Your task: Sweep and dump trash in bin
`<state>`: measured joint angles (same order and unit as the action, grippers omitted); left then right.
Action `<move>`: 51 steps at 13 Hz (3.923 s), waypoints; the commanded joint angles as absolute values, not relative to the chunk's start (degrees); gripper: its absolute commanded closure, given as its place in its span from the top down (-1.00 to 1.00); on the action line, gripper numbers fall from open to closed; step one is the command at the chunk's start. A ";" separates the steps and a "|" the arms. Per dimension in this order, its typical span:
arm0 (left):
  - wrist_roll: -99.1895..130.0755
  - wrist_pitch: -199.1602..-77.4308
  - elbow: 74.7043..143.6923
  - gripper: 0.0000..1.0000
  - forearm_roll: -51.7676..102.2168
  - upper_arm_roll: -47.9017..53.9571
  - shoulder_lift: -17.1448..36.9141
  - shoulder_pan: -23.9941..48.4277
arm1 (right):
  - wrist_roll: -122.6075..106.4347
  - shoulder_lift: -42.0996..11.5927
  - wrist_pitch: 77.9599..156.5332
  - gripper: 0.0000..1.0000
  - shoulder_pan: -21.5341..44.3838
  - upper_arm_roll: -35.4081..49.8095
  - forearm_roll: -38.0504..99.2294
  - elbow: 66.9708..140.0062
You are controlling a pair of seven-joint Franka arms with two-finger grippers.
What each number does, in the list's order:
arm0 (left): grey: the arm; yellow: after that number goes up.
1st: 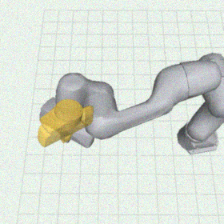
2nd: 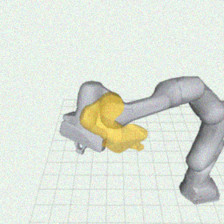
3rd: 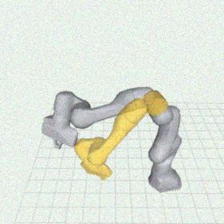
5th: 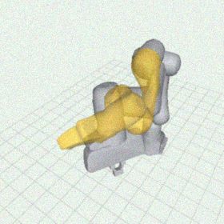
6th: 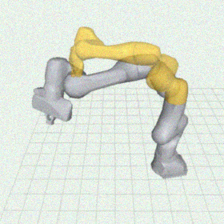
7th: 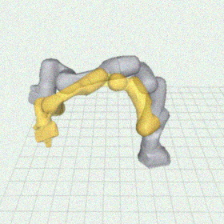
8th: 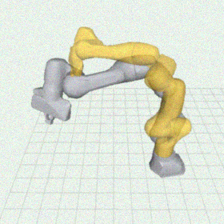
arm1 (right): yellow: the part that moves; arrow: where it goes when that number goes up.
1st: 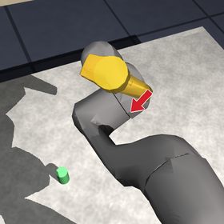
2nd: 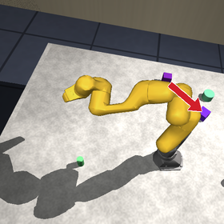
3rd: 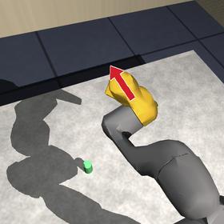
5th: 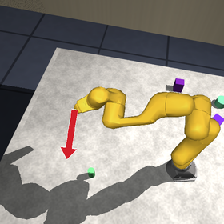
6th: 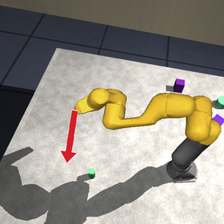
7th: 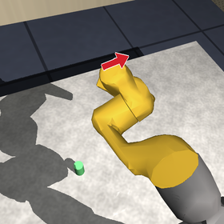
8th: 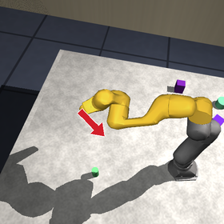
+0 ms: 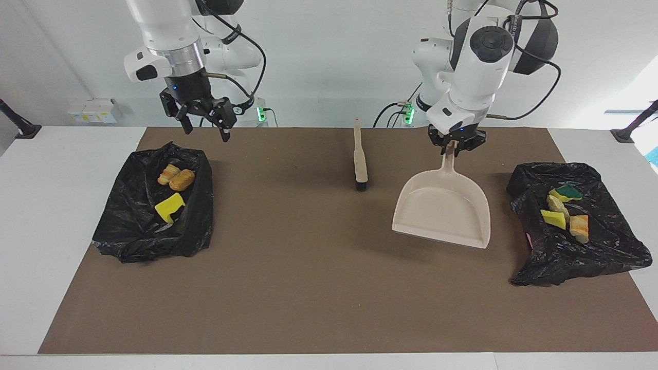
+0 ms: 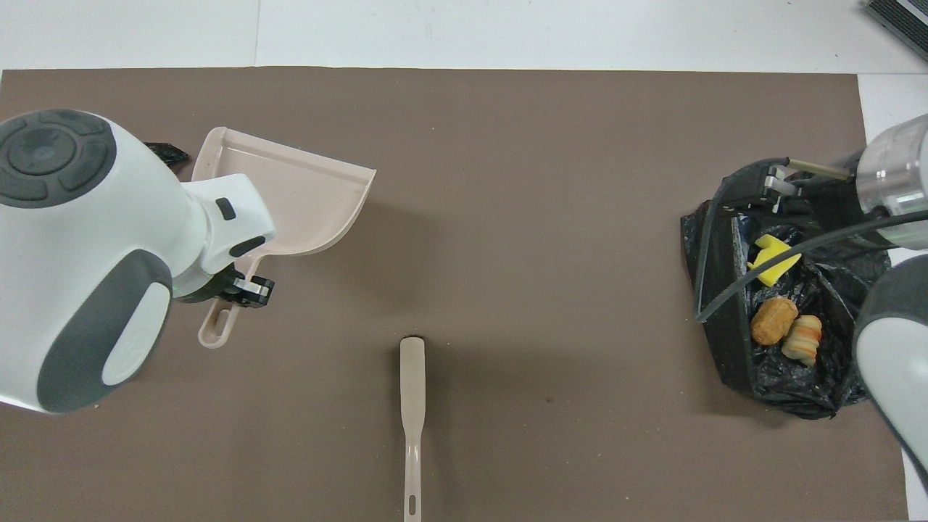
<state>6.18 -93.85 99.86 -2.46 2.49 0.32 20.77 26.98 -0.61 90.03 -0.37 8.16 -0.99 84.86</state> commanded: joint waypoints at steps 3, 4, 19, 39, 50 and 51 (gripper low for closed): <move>18.34 -99.66 95.55 -1.00 -0.61 2.20 9.81 29.33 | 24.45 -1.23 86.48 1.00 4.38 -0.67 -1.06 82.71; 20.81 -100.19 92.58 -1.00 -0.70 2.20 14.72 31.27 | 21.91 -1.06 86.40 1.00 4.92 -1.92 -1.05 82.71; 27.33 -105.91 91.85 1.00 2.99 1.49 18.46 29.46 | 12.22 -3.08 78.14 1.00 4.75 -1.76 -1.76 77.17; -8.27 -92.73 87.10 1.00 2.99 0.61 5.37 -1.94 | 12.48 -2.11 79.10 1.00 4.31 -2.11 -0.35 78.40; -7.48 -85.34 90.08 1.00 2.37 1.40 -2.36 1.85 | 12.57 -1.67 78.57 1.00 4.13 -2.55 1.32 79.01; -6.95 -86.12 90.78 1.00 2.29 1.41 -2.98 1.93 | 12.57 -1.58 78.57 1.00 4.22 -2.55 1.32 79.27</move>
